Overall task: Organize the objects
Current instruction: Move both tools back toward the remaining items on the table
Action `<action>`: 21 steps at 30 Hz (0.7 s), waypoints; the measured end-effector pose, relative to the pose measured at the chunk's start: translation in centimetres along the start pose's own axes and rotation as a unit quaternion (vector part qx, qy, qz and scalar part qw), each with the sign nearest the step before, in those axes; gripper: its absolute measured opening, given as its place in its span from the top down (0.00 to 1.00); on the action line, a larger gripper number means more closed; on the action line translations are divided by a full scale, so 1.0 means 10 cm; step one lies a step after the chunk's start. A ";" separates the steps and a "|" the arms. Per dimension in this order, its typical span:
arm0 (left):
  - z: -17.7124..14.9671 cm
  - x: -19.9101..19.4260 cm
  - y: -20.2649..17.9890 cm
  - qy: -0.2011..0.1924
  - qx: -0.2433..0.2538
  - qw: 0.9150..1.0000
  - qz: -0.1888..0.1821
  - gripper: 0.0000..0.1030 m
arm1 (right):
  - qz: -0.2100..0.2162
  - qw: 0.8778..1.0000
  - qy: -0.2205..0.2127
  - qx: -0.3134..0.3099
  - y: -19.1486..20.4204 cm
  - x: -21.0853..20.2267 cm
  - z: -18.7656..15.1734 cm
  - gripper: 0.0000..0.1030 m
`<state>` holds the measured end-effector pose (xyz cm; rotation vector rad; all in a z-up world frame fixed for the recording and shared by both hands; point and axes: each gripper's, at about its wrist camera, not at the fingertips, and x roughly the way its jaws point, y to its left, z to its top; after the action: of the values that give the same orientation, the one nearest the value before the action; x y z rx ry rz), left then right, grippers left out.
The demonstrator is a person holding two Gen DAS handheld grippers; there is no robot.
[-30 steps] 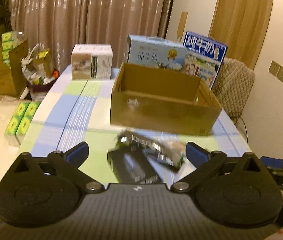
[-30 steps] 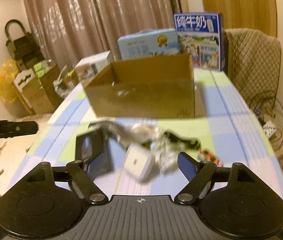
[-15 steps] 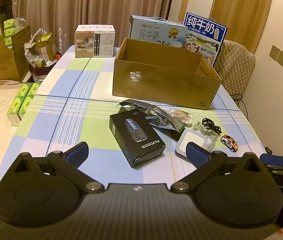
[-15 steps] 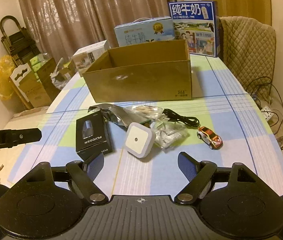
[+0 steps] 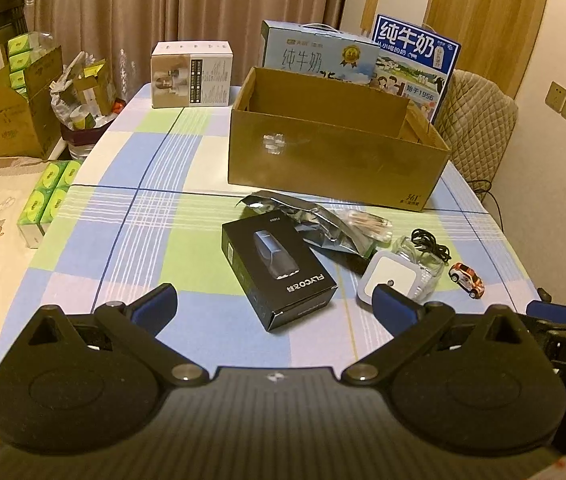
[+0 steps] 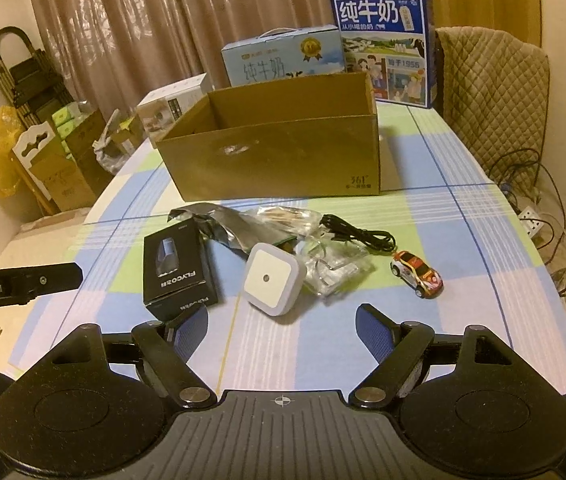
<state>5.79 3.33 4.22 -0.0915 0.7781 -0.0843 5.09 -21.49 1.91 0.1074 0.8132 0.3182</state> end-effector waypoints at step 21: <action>0.05 0.33 0.15 0.021 -0.015 1.000 0.015 0.01 | -0.037 0.992 0.002 -0.122 0.24 0.60 -0.05 0.24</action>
<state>8.57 4.49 2.14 -0.1060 0.8235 -0.0462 8.00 -17.33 -2.15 -0.1516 0.7743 0.3458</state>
